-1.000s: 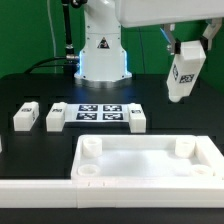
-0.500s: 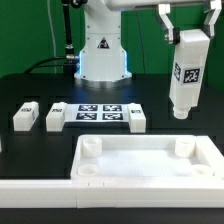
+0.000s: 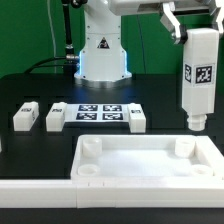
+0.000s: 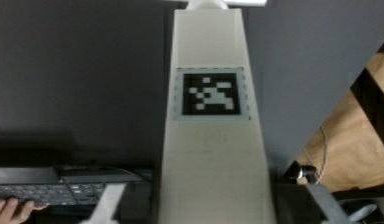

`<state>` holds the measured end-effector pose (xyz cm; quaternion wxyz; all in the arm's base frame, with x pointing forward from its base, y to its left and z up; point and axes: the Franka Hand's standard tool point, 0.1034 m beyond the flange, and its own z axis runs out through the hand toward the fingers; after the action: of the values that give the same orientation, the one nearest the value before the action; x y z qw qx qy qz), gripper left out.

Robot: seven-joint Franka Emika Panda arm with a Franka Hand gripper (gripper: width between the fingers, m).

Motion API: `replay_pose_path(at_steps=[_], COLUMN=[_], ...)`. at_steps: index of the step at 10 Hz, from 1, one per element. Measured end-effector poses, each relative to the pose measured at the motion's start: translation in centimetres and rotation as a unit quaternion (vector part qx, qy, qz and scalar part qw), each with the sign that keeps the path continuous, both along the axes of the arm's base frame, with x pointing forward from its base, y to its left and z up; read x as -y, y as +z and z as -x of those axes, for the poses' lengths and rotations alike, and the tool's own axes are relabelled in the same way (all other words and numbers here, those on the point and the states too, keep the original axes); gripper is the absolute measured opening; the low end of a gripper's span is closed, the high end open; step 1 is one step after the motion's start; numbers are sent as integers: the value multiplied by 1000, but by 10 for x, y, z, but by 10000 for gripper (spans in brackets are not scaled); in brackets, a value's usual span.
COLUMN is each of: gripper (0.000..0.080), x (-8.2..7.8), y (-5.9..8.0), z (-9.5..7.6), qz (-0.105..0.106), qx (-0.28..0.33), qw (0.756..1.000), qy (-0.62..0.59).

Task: Assemble desk

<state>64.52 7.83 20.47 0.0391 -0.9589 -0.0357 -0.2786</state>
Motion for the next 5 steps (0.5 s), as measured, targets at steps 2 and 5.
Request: replay_pose_path(at_steps=[2,5], gripper=[290,290], x=[-9,-26], y=[-17,-29], z=[7,14], qz=[1,2], qx=[-10,-21], qw=[1000,1000], qy=[7,20])
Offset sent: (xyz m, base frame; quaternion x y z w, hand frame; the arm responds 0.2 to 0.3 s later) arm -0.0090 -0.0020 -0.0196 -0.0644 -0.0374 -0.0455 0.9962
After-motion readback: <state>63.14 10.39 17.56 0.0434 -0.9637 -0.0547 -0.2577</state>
